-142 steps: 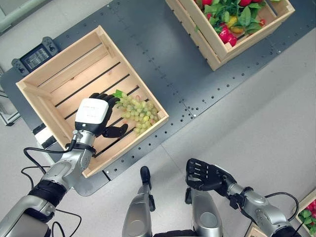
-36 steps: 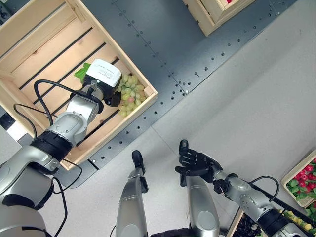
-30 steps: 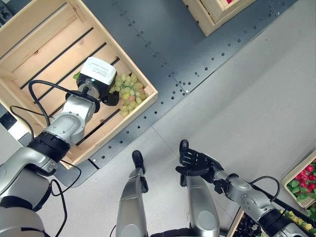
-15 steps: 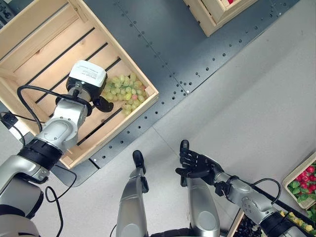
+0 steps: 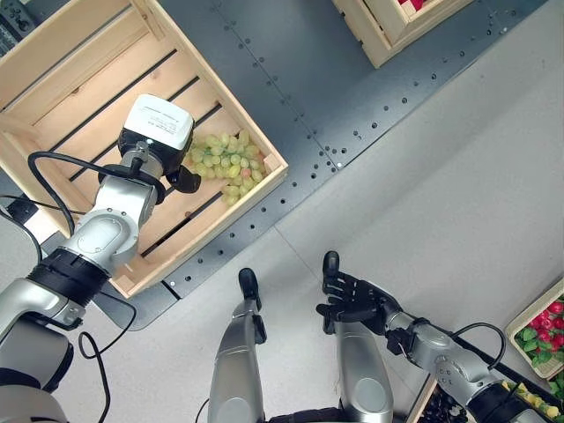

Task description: Pick up the fruits from the basket on one side to the basket on the other side

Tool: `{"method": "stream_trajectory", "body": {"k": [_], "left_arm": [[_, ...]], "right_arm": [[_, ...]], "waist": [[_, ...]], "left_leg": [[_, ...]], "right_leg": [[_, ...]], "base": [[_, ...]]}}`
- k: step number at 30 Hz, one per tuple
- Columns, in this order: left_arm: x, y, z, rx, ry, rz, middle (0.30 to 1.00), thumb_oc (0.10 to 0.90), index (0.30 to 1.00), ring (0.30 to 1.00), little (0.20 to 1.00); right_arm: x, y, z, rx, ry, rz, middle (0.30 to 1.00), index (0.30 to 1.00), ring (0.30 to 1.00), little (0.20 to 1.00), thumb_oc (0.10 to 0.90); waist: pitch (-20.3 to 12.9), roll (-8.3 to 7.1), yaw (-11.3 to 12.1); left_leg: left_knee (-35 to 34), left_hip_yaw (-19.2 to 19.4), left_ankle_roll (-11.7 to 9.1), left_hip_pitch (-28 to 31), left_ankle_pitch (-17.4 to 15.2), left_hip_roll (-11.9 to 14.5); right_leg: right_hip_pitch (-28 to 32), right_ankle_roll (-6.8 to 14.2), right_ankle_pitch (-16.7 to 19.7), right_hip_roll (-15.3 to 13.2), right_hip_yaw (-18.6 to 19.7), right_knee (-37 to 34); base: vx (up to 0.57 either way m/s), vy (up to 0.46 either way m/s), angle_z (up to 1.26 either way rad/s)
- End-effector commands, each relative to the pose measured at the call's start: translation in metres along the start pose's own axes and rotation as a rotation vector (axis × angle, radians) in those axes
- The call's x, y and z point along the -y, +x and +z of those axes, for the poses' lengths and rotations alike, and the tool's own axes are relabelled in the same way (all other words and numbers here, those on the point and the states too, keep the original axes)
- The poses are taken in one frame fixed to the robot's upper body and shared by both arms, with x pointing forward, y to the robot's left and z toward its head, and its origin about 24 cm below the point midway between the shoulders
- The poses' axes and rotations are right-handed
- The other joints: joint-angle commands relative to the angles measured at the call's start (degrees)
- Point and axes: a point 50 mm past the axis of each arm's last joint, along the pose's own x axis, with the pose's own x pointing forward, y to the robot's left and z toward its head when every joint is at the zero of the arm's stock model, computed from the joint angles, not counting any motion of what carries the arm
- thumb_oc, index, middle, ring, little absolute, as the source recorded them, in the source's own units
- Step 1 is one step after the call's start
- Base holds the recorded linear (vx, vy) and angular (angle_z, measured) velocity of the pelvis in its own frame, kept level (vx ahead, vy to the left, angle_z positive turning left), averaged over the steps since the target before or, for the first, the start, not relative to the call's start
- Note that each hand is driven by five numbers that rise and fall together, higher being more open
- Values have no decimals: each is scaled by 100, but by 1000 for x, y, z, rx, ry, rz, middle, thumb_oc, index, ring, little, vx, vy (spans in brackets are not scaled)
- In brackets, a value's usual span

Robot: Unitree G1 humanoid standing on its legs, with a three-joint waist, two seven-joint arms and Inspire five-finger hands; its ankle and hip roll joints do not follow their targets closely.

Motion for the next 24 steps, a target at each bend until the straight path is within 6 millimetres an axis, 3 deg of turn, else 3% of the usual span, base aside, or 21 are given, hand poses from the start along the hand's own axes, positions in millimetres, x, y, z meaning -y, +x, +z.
{"method": "stream_trajectory", "body": {"k": [1,13,24], "left_arm": [[-21,6,-25,-125,10,236,900,800,900,900,900],[-2,17,3,-39,34,324,900,800,900,900,900],[0,25,23,58,80,343,900,800,900,900,900]], "right_arm": [[-6,-8,8,72,23,64,900,900,900,900,800],[-13,6,12,70,27,70,900,900,900,900,800],[-18,16,17,71,24,67,900,900,900,900,800]], "waist": [[-58,89,-86],[-58,-6,-185],[-58,-54,-257]], "left_leg": [[185,112,-149,-95,-35,-72],[504,123,-195,-273,-118,-16],[731,108,-199,-460,-173,30]], "right_leg": [[-87,179,-285,-24,-140,577],[-242,139,-326,23,-84,781],[-428,94,-376,99,-19,979]], "base": [[0,0,0],[0,0,0],[0,0,0]]}}
